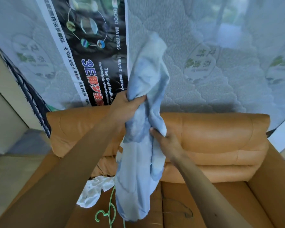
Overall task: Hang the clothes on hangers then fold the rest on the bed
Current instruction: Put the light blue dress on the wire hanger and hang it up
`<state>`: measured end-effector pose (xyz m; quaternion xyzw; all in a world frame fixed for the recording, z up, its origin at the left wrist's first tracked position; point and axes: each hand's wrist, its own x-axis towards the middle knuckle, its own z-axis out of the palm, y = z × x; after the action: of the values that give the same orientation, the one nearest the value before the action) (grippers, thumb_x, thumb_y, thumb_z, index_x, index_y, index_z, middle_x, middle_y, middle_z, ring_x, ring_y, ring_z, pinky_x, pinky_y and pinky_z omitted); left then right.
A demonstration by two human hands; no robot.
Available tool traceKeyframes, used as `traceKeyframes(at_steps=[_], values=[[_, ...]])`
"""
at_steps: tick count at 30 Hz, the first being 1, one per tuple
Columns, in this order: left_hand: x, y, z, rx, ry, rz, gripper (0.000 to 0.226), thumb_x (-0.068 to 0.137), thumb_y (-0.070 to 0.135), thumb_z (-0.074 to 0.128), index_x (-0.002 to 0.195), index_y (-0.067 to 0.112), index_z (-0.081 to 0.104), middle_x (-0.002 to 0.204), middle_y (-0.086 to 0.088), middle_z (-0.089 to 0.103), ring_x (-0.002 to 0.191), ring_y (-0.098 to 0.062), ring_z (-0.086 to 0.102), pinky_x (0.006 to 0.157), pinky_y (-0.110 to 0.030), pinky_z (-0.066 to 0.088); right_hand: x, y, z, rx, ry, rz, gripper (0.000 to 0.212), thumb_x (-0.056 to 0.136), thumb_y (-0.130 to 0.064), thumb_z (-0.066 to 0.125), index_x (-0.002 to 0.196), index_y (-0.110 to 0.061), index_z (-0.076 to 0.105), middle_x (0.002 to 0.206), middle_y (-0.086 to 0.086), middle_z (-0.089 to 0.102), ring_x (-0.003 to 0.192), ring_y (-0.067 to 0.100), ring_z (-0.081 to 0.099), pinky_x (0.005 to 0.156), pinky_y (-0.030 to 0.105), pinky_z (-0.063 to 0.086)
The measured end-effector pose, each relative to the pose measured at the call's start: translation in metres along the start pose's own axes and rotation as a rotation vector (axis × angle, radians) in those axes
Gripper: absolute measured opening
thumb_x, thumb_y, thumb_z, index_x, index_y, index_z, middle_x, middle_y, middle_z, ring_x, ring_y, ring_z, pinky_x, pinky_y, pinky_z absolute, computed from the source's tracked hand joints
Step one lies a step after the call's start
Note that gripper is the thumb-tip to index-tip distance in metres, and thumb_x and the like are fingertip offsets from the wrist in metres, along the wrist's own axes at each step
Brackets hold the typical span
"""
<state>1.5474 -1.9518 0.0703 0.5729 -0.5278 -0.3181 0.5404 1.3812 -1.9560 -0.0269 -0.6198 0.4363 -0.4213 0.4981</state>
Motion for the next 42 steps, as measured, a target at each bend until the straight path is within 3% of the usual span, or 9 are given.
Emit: traceKeyframes(at_steps=[8,12,17,20,26,30,34,38,42], values=[[0.008,0.001,-0.061,0.058,0.103,0.034,0.018,0.088,0.016,0.076,0.099,0.002,0.073,0.085,-0.006,0.073,0.075,-0.008,0.067,0.071,-0.023,0.053,0.018,-0.029,-0.028,0.086,0.135,-0.129,0.038,0.099,-0.006,0.047,0.096,-0.03,0.077,0.097,0.0,0.079,0.096,0.008,0.071,0.081,0.024,0.055],[0.009,-0.003,-0.07,0.082,0.125,0.023,0.006,0.091,0.012,0.072,0.097,0.01,0.072,0.086,-0.002,0.072,0.076,-0.006,0.066,0.071,-0.023,0.051,0.026,-0.053,-0.032,0.143,0.123,-0.171,0.035,0.105,-0.009,0.045,0.093,-0.027,0.072,0.077,-0.02,0.075,0.08,-0.008,0.069,0.071,0.01,0.051],[0.01,0.006,-0.074,0.05,0.162,0.056,0.042,0.091,0.0,0.062,0.07,0.033,0.077,0.07,0.018,0.072,0.07,0.007,0.064,0.07,-0.013,0.049,0.033,-0.068,-0.033,0.212,0.133,-0.082,0.024,0.105,-0.022,0.051,0.1,-0.021,0.074,0.092,-0.005,0.079,0.091,0.012,0.074,0.077,0.024,0.057],[0.012,0.01,-0.075,0.014,0.186,0.05,0.023,0.089,0.007,0.066,0.08,0.026,0.076,0.083,0.007,0.075,0.082,-0.004,0.068,0.081,-0.026,0.054,0.035,-0.075,-0.035,0.231,0.142,-0.087,0.025,0.105,-0.021,0.05,0.094,-0.024,0.072,0.084,-0.01,0.078,0.085,0.008,0.074,0.075,0.024,0.056],[0.016,0.03,-0.078,-0.123,0.272,0.031,0.018,0.093,0.008,0.063,0.085,0.021,0.072,0.093,-0.005,0.072,0.092,-0.017,0.068,0.093,-0.035,0.053,0.027,-0.09,-0.044,0.129,-0.262,-0.158,0.022,0.104,-0.017,0.052,0.109,-0.009,0.072,0.103,0.005,0.078,0.098,0.016,0.073,0.084,0.028,0.055],[0.007,0.056,-0.077,-0.25,0.133,0.104,0.019,0.091,0.012,0.064,0.11,0.013,0.068,0.109,-0.008,0.072,0.106,-0.019,0.068,0.1,-0.031,0.052,0.035,-0.078,-0.057,0.115,-0.671,-0.044,0.074,0.082,-0.055,0.074,0.14,-0.015,0.052,0.121,0.01,0.068,0.11,0.025,0.065,0.089,0.033,0.054],[-0.002,0.071,-0.069,-0.206,-0.149,0.208,0.03,0.088,0.005,0.061,0.116,0.012,0.065,0.105,0.002,0.073,0.105,-0.01,0.067,0.098,-0.025,0.052,0.043,-0.045,-0.031,-0.008,-0.346,-0.15,0.103,0.078,-0.024,0.086,0.158,-0.028,0.021,0.134,0.002,0.058,0.118,0.017,0.063,0.091,0.023,0.054],[-0.011,0.077,-0.066,-0.156,-0.299,0.212,0.029,0.087,0.006,0.057,0.113,0.014,0.066,0.1,0.006,0.074,0.1,-0.008,0.068,0.089,-0.021,0.053,0.036,-0.019,0.005,-0.251,-0.307,-0.144,0.069,0.085,-0.011,0.08,0.145,-0.012,0.046,0.137,-0.013,0.053,0.125,-0.008,0.048,0.099,0.009,0.045],[-0.011,0.077,-0.085,-0.172,-0.262,0.202,0.026,0.086,0.005,0.058,0.11,0.012,0.066,0.094,0.007,0.076,0.092,-0.007,0.071,0.083,-0.02,0.055,0.029,-0.008,0.019,-0.064,-0.524,-0.099,0.026,0.102,-0.004,0.056,0.126,-0.001,0.064,0.118,-0.011,0.069,0.111,0.0,0.065,0.088,0.011,0.047]])
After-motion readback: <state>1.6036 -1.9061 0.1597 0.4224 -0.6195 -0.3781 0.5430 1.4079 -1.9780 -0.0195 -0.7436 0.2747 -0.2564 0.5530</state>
